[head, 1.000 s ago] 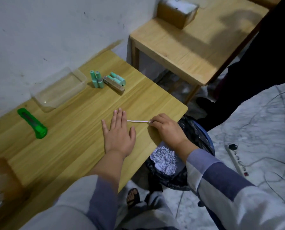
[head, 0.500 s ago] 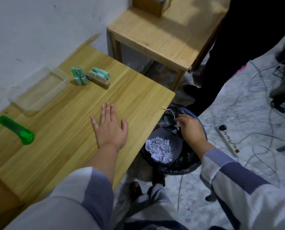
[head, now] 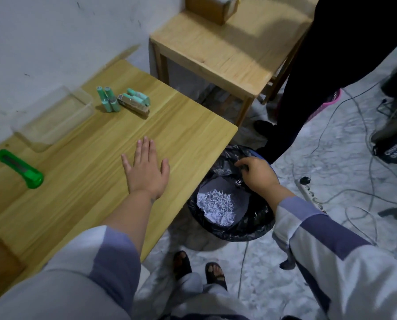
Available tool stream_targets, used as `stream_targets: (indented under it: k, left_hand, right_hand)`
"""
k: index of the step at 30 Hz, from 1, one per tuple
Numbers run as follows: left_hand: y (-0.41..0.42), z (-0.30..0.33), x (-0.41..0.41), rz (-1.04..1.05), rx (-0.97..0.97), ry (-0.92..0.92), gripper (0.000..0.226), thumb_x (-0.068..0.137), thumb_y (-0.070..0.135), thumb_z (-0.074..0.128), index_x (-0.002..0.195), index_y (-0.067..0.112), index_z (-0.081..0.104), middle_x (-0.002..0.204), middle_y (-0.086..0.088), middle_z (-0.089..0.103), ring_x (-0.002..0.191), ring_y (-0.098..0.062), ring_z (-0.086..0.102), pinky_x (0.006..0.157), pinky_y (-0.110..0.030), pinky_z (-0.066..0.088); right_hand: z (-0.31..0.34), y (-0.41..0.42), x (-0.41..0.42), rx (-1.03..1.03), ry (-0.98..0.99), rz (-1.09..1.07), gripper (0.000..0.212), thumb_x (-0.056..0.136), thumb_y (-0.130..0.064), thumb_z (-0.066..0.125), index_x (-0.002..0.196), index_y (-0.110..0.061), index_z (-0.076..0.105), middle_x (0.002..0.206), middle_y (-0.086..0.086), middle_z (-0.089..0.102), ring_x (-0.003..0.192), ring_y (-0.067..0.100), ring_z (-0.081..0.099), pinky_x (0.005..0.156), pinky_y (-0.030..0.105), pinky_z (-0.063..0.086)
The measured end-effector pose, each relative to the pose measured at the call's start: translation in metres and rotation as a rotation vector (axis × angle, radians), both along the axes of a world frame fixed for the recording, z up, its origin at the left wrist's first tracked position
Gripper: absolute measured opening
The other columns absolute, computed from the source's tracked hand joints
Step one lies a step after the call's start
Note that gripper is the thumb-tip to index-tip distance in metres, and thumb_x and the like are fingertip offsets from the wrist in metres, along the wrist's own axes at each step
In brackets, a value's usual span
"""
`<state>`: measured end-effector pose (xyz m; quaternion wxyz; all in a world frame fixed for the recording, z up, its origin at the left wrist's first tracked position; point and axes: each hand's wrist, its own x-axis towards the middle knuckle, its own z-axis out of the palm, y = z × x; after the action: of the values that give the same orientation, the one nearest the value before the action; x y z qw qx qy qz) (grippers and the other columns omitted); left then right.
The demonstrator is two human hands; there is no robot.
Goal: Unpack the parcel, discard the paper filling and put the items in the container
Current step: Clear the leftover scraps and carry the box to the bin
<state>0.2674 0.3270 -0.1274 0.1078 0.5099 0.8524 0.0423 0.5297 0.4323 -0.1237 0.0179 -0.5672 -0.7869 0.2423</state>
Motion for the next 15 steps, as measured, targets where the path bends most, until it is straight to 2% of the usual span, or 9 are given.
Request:
stream_targets:
  k: [5, 10, 15]
  left_hand:
    - [-0.012, 0.030, -0.001, 0.039, -0.040, -0.205, 0.059, 0.098, 0.037, 0.035, 0.150, 0.017, 0.019, 0.160, 0.002, 0.011, 0.148, -0.015, 0.002, 0.118, -0.050, 0.003]
    - [-0.063, 0.066, 0.008, 0.182, 0.026, -0.235, 0.051, 0.095, 0.029, 0.046, 0.144, 0.022, 0.034, 0.158, 0.003, 0.020, 0.148, -0.015, 0.005, 0.117, -0.051, 0.006]
    - [-0.140, 0.091, 0.003, 0.366, 0.134, -0.236, 0.045, 0.093, 0.025, 0.049, 0.138, 0.022, 0.044, 0.154, 0.000, 0.032, 0.147, -0.019, 0.014, 0.116, -0.052, 0.016]
  right_hand:
    - [0.034, 0.002, -0.009, 0.046, 0.032, 0.089, 0.032, 0.086, -0.005, 0.050, 0.106, -0.018, 0.070, 0.117, 0.008, 0.066, 0.107, 0.027, 0.061, 0.086, 0.036, 0.050]
    - [0.076, -0.016, -0.042, 0.050, 0.075, 0.296, 0.031, 0.091, -0.007, 0.048, 0.112, -0.018, 0.067, 0.123, 0.009, 0.063, 0.105, 0.027, 0.062, 0.080, 0.040, 0.055]
    - [0.103, -0.059, -0.095, 0.038, 0.098, 0.552, 0.032, 0.091, -0.009, 0.049, 0.117, -0.020, 0.064, 0.127, 0.008, 0.061, 0.108, 0.026, 0.060, 0.084, 0.037, 0.051]
